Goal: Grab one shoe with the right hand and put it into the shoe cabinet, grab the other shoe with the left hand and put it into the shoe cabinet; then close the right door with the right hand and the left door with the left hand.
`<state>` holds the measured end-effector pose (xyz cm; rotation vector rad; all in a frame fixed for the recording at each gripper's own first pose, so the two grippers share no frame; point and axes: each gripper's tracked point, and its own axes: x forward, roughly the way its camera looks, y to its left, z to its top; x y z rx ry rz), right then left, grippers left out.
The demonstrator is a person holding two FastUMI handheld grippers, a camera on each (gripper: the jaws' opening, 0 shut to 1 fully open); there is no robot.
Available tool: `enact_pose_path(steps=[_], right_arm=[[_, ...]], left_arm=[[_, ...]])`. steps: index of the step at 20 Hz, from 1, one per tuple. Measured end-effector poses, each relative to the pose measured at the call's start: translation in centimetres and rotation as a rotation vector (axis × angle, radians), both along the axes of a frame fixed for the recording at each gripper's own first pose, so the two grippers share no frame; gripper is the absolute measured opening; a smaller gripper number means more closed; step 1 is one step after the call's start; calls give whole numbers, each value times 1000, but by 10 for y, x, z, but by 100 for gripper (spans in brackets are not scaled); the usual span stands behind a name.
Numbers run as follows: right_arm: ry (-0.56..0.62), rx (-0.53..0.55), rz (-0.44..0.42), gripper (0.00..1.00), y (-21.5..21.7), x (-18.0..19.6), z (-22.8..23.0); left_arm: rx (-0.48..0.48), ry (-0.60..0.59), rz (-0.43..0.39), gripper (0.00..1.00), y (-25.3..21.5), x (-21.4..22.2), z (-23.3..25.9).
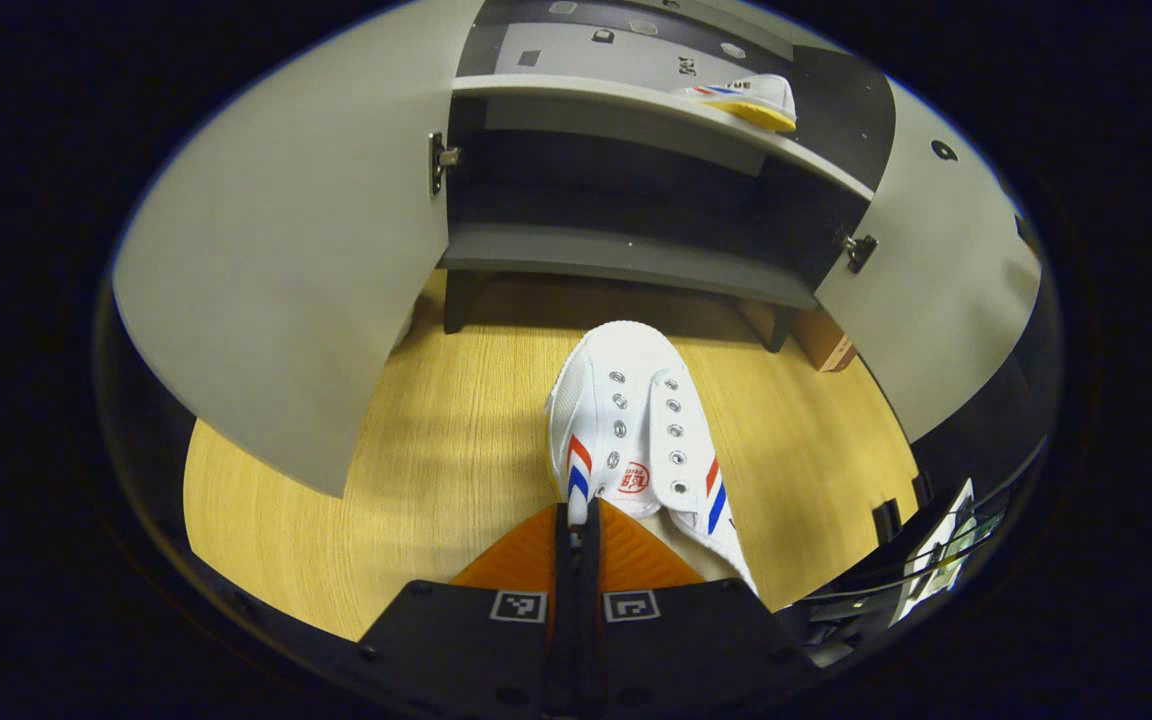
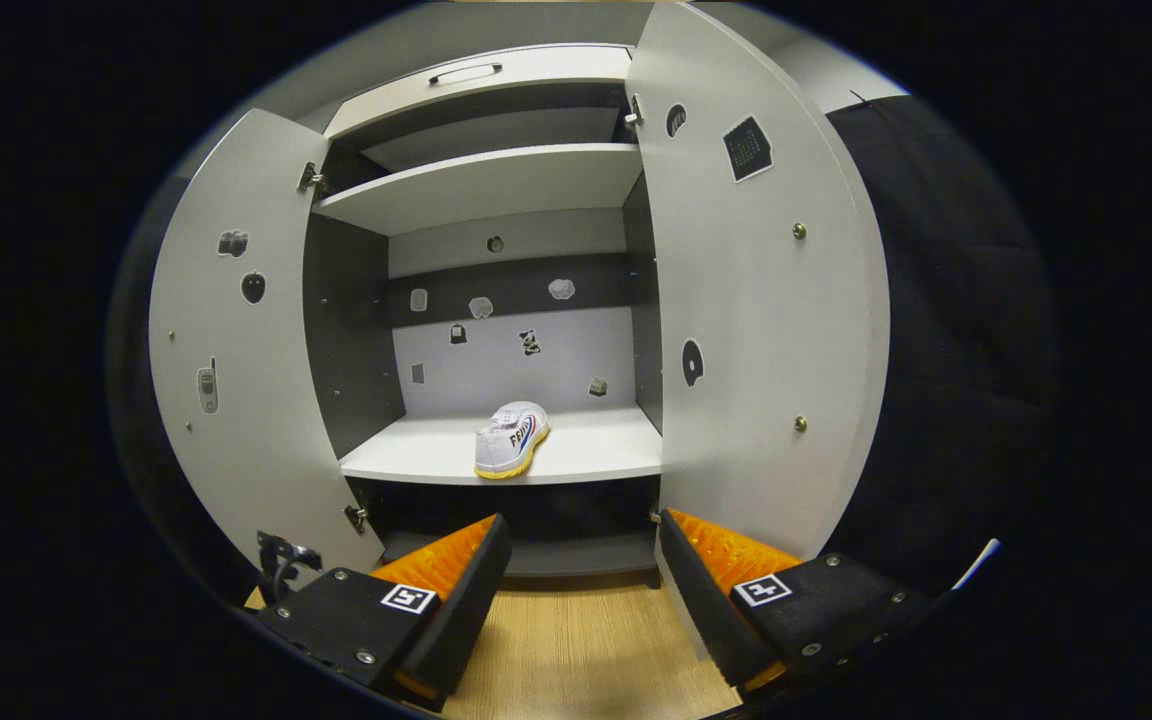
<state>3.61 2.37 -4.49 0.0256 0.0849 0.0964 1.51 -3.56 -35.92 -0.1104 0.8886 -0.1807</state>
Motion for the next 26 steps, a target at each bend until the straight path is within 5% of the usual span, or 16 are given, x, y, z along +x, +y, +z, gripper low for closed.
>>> enact_pose_path(steps=[5, 8, 13, 21, 26], right_arm=[[-11, -7, 32, 93, 7, 0, 3], [-20, -16, 37, 93, 5, -2, 6], [-26, -23, 33, 93, 1, -5, 7], [-21, -15, 40, 93, 2, -9, 2], [-12, 6, 26, 93, -4, -10, -1]], left_arm=[[-25, -94, -17, 6, 22, 23, 68], [-26, -166, -24, 6, 33, 65, 145], [-29, -254, -24, 6, 21, 122, 203], [-35, -320, 5, 6, 25, 222, 273], [-5, -286, 15, 6, 21, 288, 272]])
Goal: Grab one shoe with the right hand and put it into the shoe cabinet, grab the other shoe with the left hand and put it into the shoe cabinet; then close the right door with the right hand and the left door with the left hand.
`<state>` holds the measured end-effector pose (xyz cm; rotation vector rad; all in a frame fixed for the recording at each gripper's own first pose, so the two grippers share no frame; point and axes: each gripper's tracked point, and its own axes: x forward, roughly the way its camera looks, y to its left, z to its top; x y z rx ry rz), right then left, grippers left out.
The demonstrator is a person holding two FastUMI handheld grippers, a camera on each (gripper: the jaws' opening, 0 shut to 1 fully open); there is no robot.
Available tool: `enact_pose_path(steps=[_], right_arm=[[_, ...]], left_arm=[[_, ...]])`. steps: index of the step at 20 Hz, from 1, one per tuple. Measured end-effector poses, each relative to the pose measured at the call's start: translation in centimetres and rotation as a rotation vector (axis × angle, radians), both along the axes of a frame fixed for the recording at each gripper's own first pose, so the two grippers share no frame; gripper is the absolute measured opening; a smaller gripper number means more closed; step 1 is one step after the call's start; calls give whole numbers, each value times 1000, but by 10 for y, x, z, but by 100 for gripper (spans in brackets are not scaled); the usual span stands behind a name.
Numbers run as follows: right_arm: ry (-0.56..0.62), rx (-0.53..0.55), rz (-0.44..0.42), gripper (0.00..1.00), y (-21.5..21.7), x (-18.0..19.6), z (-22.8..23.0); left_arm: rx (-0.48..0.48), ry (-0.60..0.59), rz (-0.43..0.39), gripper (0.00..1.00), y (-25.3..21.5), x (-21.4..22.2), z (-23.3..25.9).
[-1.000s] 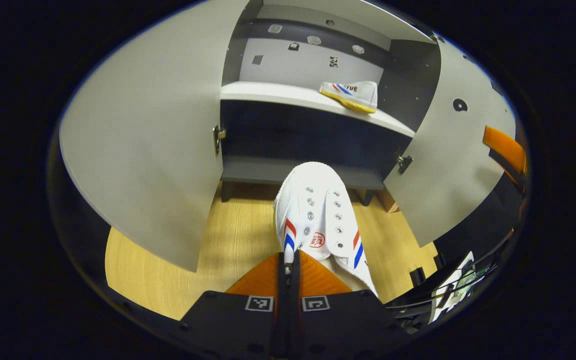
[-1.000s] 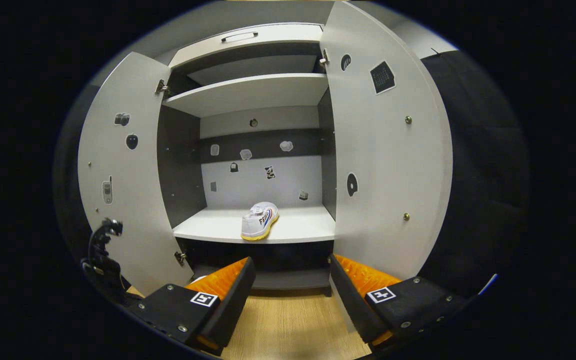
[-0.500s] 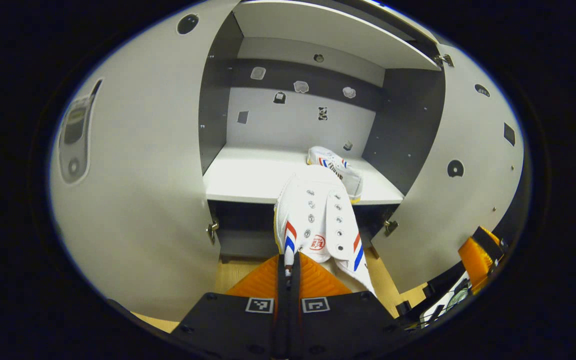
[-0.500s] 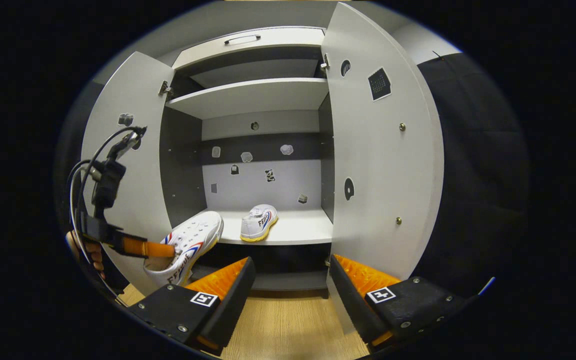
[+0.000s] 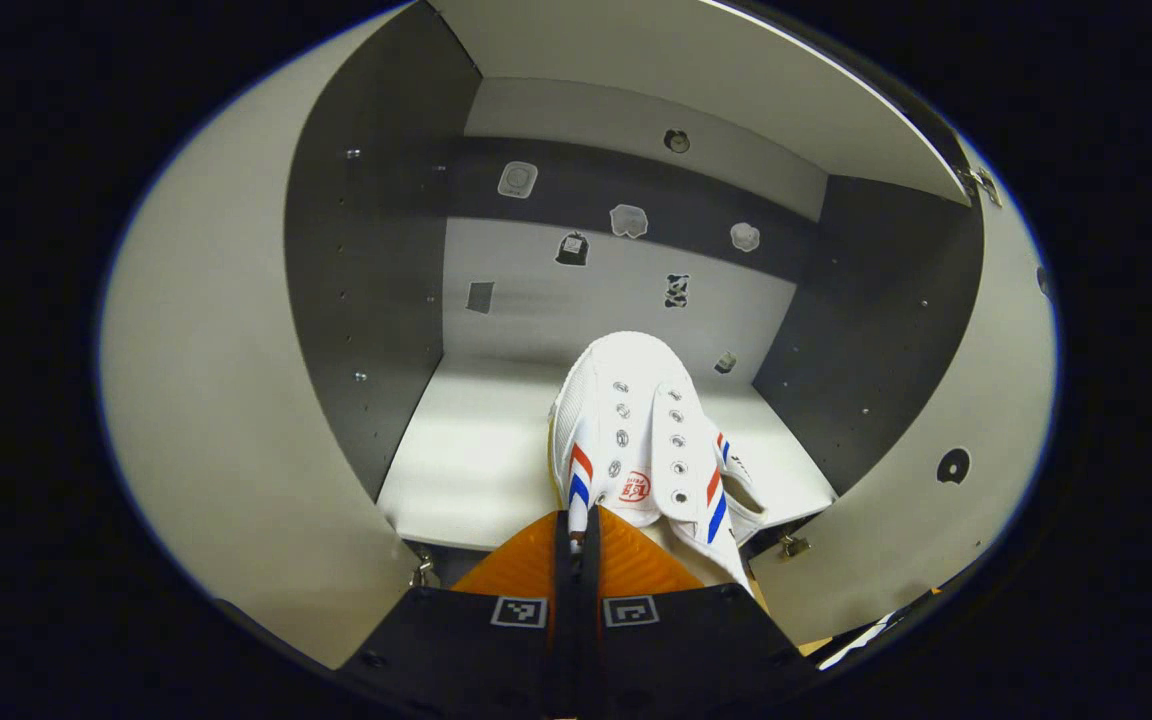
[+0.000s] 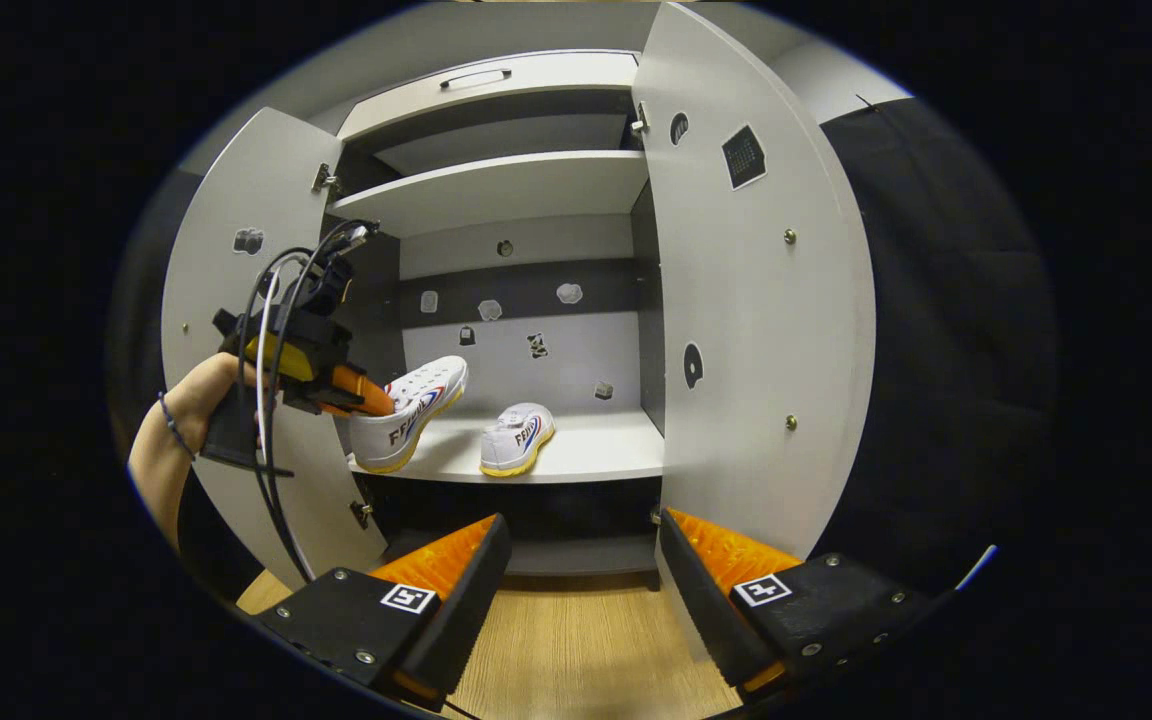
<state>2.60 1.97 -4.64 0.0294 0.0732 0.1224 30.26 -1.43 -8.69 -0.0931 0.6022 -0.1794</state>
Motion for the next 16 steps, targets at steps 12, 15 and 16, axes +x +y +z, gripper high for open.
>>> enact_pose_path(steps=[12, 15, 16], right_arm=[[19, 14, -16, 93, -8, -4, -7], [29, 26, -15, 93, -9, -6, -10], [31, 30, -13, 93, -9, -7, -11]], left_arm=[[38, 157, 31, 6, -5, 71, -73], [50, 166, 35, 7, -3, 72, -78], [53, 168, 34, 7, -2, 71, -79]])
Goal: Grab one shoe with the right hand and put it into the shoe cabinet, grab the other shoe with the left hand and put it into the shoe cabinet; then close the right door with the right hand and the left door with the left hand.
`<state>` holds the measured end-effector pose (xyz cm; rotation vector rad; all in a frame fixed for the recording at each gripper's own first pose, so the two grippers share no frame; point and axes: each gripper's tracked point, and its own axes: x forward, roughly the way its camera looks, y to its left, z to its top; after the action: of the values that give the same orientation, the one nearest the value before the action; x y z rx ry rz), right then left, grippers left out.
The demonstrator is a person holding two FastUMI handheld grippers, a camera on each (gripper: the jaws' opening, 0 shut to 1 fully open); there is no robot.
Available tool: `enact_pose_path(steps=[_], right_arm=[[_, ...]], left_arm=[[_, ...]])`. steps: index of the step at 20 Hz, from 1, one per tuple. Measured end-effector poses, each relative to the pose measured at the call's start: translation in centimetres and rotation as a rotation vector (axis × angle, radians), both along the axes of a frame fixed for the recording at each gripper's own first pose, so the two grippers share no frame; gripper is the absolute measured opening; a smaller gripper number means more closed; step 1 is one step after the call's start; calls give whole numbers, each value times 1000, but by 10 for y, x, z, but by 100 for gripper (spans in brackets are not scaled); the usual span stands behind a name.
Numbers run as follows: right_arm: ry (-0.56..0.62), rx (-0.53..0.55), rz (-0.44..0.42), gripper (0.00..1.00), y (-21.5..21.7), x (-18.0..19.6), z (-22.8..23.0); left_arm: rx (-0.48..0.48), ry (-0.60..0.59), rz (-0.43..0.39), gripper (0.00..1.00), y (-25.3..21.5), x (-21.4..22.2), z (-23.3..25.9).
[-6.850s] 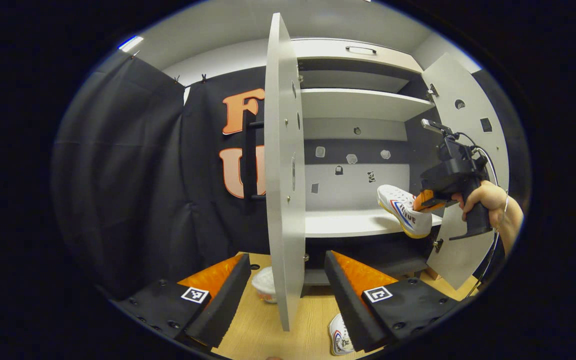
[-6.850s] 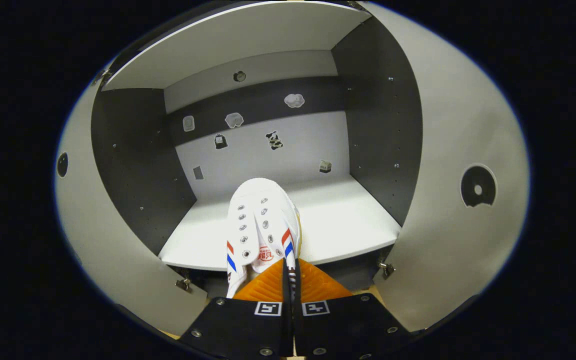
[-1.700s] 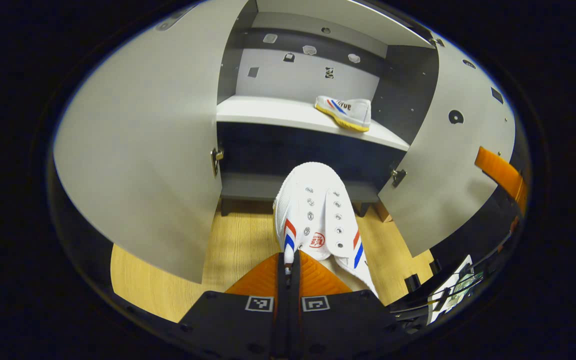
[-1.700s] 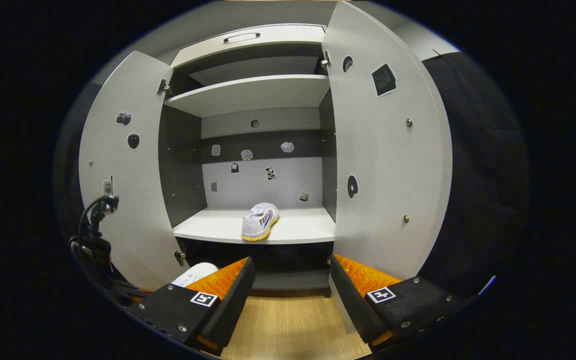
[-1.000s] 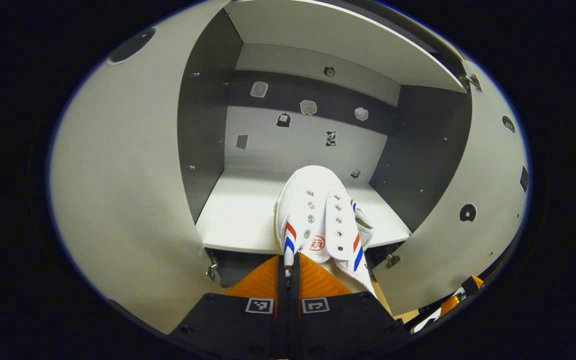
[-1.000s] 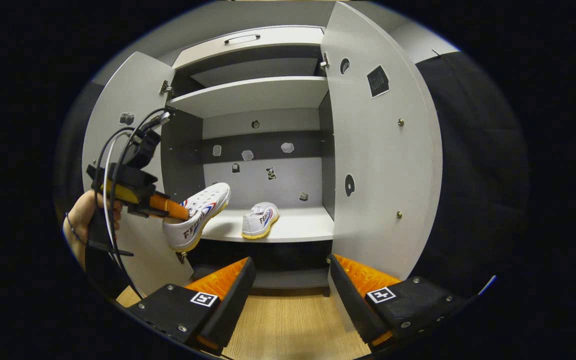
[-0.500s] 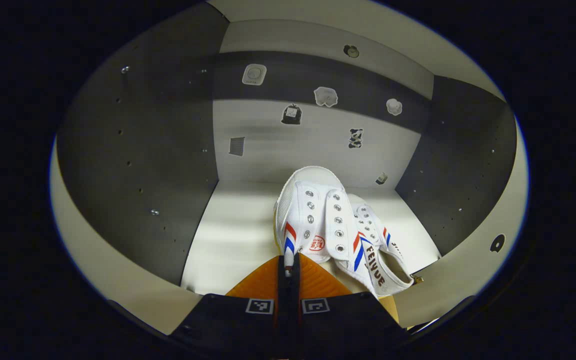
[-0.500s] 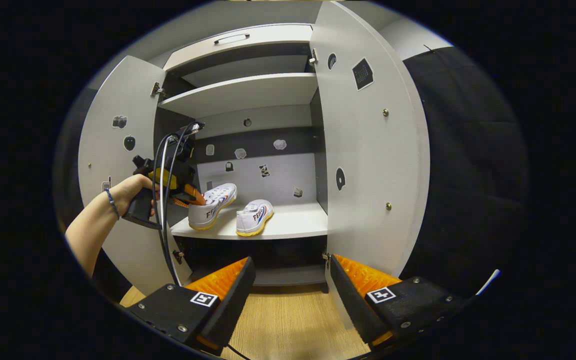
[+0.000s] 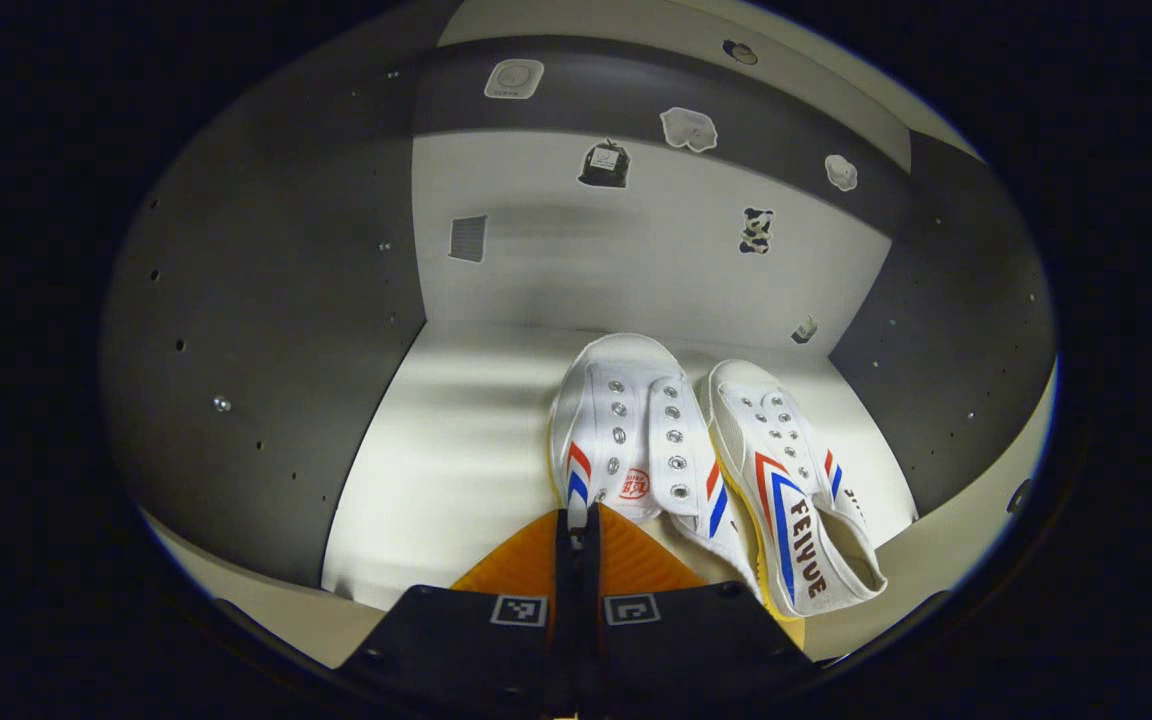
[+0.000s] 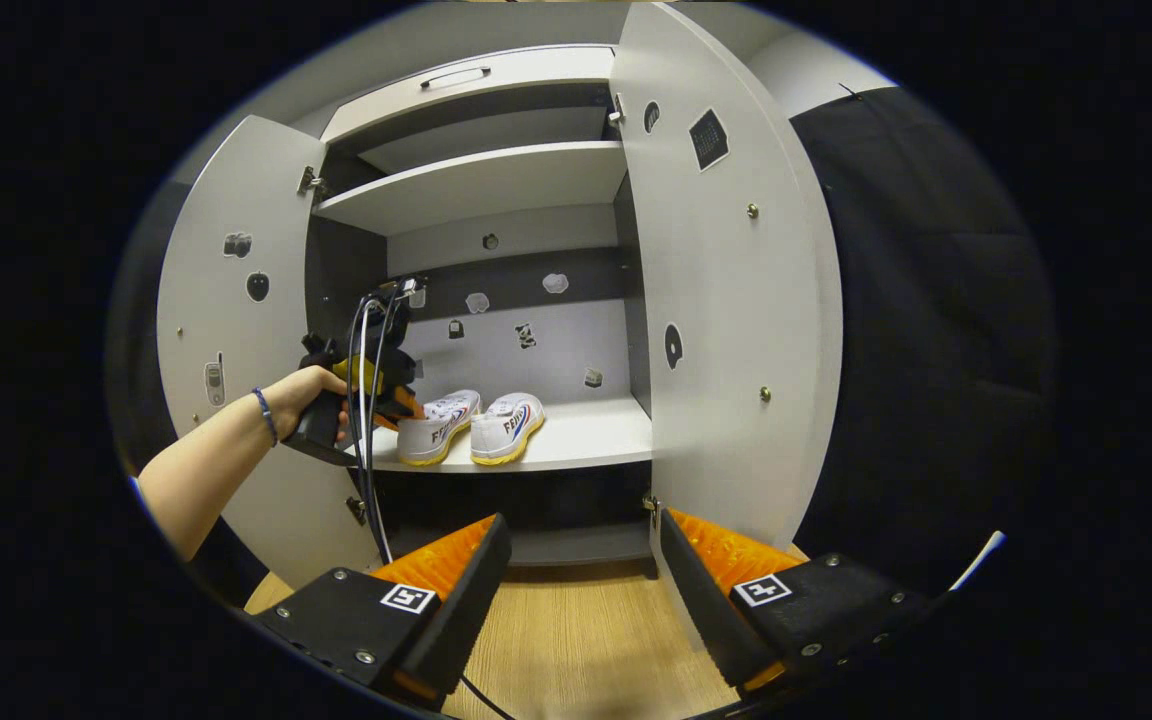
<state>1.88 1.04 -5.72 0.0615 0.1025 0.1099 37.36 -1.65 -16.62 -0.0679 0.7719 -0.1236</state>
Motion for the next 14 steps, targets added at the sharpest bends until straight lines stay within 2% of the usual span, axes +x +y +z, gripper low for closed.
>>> enact_pose_path(steps=[2, 6, 10, 13, 14], right_arm=[[1, 1, 6, 93, 0, -3, 0], [-20, -3, 16, 93, -5, -18, 9], [-37, -9, 1, 93, -21, -36, 17], [-44, -11, -20, 93, -38, -48, 20], [-48, -12, -31, 93, -45, -51, 22]], left_arm=[[12, 12, 5, 10, 3, -4, -2], [43, -88, -9, 34, 4, -4, 27], [33, -221, -4, 32, 4, -24, 75], [34, -322, -8, 53, 5, -53, 114], [36, -362, -14, 64, 3, -64, 129]])
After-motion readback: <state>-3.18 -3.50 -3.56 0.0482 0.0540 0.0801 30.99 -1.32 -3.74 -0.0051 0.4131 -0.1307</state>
